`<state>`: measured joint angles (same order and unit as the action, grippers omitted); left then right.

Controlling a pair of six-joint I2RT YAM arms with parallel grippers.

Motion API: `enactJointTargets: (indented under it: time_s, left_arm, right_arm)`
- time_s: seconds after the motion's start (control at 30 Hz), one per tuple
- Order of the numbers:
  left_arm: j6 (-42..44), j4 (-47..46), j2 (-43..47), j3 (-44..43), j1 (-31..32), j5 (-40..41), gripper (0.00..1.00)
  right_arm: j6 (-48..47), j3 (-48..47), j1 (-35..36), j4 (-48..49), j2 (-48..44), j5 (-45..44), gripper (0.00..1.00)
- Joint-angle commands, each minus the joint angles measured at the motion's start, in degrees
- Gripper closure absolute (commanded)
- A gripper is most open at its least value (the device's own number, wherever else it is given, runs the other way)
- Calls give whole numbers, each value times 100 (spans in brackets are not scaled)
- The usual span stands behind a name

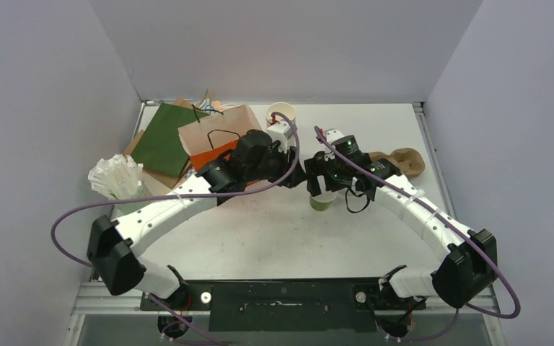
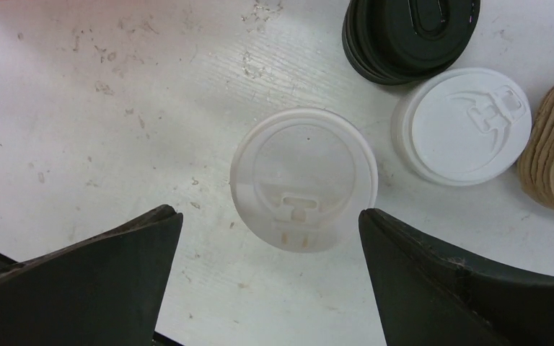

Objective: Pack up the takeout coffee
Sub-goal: Close the cup lid on the coffee cup.

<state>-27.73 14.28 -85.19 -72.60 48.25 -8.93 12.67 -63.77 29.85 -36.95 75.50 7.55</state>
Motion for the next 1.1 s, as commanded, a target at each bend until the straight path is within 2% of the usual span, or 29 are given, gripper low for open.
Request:
enactJointTargets:
  time_s: [0.0,0.1,0.2,0.3,0.57,0.67,0.8,1.07]
  left_arm:
    - [545,1024,992,-663,-73,670,54]
    - [703,1603,1465,-888,-295,1103,44]
    - [850,2096,1813,-1058,-705,1300,40]
    - [1014,2405,2116,-1087,-1250,1346,36]
    - [1512,3090,2367,-1257,-2843,1038,32]
    - [1589,3145,2422,-1283,-3240,895,31]
    - [1578,3107,2463,-1233,-3392,623,31]
    - [1561,3060,2506,-1131,-3436,603,32]
  right_arm:
    - [-33,-243,221,-141,178,-502,0]
    - [-29,-372,289,-257,389,-670,0]
    - [-18,-477,407,-370,537,-1067,0]
    - [-12,-542,454,-392,664,-1077,0]
    - [12,-530,470,-342,807,-1080,0]
    - [19,-534,470,-311,834,-1122,0]
    - [14,-573,461,-317,931,-1166,0]
    - [52,-559,332,-225,1089,-852,0]
